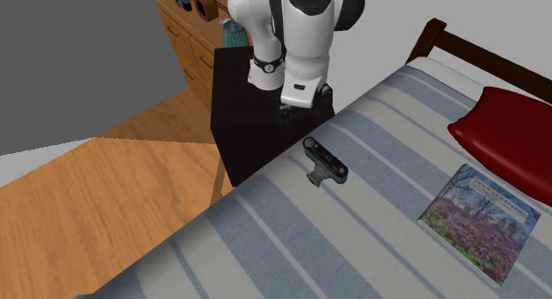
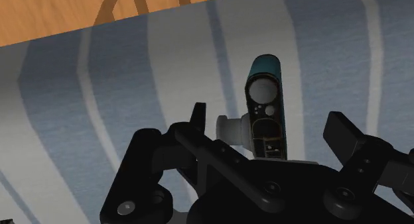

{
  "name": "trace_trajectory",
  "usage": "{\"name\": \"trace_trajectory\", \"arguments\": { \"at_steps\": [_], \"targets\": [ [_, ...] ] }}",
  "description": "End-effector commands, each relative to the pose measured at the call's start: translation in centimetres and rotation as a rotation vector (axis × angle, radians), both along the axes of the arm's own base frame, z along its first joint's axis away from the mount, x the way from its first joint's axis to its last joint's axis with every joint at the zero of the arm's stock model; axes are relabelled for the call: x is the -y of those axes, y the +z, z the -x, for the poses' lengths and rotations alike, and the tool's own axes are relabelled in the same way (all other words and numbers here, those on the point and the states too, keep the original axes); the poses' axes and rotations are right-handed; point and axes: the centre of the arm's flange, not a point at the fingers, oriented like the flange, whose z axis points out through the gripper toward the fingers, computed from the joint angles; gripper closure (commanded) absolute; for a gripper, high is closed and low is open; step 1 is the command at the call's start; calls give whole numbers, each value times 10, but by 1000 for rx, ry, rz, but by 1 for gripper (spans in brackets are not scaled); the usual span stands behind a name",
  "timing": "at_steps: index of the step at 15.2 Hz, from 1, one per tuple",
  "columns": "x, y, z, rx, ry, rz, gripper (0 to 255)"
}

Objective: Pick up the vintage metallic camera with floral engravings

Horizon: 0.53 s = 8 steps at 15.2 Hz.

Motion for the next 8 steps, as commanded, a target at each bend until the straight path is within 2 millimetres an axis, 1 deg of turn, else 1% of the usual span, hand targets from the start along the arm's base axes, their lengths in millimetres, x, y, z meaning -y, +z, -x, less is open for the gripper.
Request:
{"name": "trace_trajectory", "arguments": {
  "at_steps": [1,6,8],
  "targets": [
    [-13,-18,-15,5,31,-16,0],
    [-47,-59,-48,15,108,-54,0],
    [-49,-67,-50,16,113,-57,0]
  ]
}}
